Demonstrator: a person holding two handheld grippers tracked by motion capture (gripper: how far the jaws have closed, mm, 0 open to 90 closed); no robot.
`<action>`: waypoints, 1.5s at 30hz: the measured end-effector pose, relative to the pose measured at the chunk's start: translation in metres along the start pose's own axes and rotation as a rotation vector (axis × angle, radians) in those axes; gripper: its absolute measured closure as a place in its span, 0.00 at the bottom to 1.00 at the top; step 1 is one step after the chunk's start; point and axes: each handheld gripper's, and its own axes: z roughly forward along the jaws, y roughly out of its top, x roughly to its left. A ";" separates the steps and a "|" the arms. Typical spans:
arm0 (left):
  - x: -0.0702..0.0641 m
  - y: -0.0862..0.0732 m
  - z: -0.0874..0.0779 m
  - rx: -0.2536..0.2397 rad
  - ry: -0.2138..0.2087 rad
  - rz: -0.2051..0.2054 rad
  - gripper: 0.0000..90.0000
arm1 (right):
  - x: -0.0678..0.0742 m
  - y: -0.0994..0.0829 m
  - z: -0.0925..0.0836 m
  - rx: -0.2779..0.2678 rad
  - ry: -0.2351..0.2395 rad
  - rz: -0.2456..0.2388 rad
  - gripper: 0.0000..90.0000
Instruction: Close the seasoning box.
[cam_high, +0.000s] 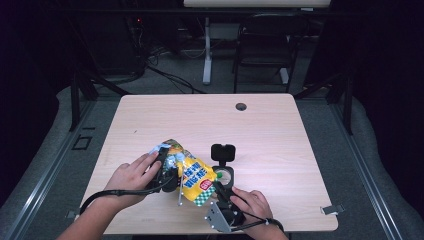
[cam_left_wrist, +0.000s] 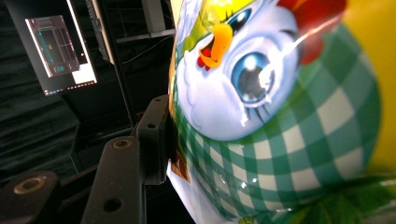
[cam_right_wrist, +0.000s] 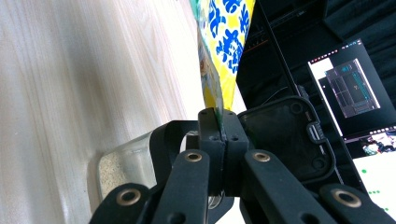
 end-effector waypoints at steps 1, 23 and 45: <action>0.000 0.000 0.000 0.001 -0.002 0.004 0.58 | 0.000 0.000 0.000 0.001 0.001 0.000 1.00; 0.002 0.002 -0.001 0.017 0.000 0.071 0.58 | 0.005 0.000 0.002 0.013 0.022 -0.017 1.00; 0.007 0.005 -0.002 0.031 0.006 0.123 0.58 | 0.006 0.000 0.002 0.013 0.025 -0.023 1.00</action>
